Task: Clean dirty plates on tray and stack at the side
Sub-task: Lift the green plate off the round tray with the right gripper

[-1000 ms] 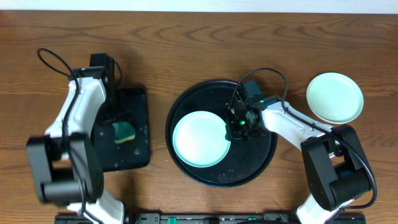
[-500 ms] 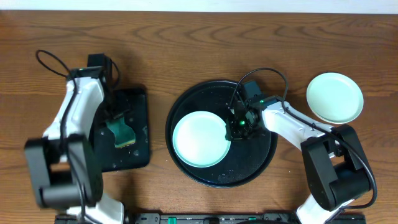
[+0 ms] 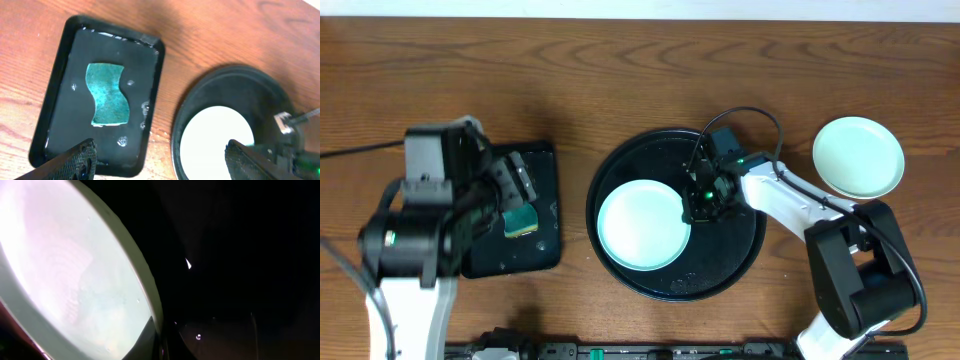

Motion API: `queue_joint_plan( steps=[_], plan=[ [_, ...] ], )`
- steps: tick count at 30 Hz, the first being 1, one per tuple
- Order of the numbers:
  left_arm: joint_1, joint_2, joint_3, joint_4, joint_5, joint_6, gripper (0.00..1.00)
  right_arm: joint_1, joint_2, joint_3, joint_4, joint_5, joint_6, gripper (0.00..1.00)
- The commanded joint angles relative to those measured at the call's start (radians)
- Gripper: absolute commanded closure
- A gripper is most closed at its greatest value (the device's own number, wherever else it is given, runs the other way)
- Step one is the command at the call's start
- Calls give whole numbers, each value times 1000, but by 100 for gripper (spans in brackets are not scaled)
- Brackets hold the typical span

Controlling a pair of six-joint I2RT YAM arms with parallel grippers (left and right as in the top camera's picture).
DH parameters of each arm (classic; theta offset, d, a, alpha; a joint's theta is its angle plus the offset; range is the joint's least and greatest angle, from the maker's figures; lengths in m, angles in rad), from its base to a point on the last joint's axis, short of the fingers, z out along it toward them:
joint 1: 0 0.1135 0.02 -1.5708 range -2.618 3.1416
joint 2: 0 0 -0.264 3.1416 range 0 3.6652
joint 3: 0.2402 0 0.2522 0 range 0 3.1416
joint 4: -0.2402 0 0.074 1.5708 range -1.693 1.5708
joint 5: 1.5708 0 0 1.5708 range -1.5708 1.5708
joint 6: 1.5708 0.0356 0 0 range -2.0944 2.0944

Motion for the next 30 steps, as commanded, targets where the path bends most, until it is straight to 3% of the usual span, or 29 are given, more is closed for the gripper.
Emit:
queue_joint_plan(
  steps=[1, 9, 15, 17, 21, 25, 30],
  plan=[
    [-13, -42, 7, -5, 10, -2, 18, -37, -90, 78, -20, 13, 20, 98],
    [-13, -43, 7, -5, 10, -2, 18, -126, -220, 136, -190, 174, 60, 98],
    [-13, -8, 7, -10, 10, -2, 18, -227, -282, 142, -422, 193, 116, 98],
    [-13, 3, 7, -13, 10, -2, 18, -252, -281, 142, -508, 155, 93, 98],
    [-13, 19, 7, -14, 10, -2, 17, -266, -279, 142, -635, -31, -84, 98],
    [-13, 24, 7, -13, 10, -3, 17, -253, -279, 142, -621, -247, -226, 98],
    [-13, 24, 7, -16, 10, -3, 17, -232, -279, 142, -373, -282, -231, 99]
  ],
)
